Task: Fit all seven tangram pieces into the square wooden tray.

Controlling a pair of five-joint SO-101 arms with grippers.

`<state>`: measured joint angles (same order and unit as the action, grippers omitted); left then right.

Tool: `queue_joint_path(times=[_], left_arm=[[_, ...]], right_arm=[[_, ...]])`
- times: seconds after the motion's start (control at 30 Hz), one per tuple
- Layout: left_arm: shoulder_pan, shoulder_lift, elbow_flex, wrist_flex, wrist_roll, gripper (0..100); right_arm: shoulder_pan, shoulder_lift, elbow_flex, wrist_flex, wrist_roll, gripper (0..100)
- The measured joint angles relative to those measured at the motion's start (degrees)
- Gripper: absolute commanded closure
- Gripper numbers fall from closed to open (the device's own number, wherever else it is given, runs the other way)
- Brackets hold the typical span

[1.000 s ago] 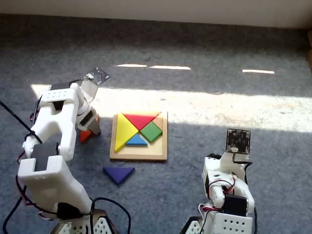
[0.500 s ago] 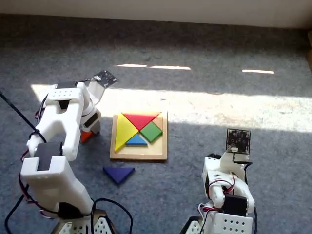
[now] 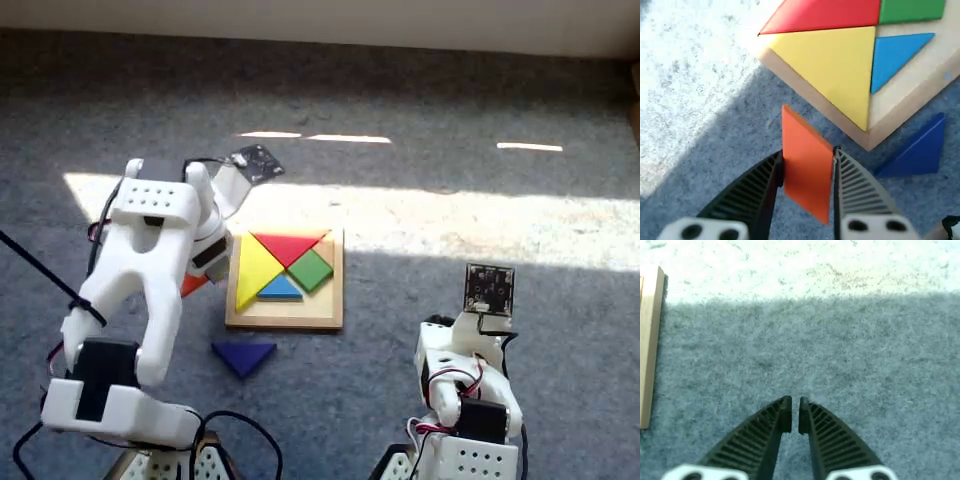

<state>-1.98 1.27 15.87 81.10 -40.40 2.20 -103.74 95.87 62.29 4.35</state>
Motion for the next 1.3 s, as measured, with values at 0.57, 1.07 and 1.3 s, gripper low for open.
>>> queue_joint_path(times=[0.57, 1.07, 1.3], left_arm=[[20.0, -14.9, 18.9, -10.3, 2.8, 90], [25.5, -14.9, 20.4, -15.0, -4.7, 78], [25.2, -9.3, 21.0, -15.2, -4.7, 78]], right_arm=[[0.0, 0.0, 0.0, 0.0, 0.0, 95.7], [0.0, 0.0, 0.0, 0.0, 0.0, 95.7], [0.0, 0.0, 0.0, 0.0, 0.0, 95.7]])
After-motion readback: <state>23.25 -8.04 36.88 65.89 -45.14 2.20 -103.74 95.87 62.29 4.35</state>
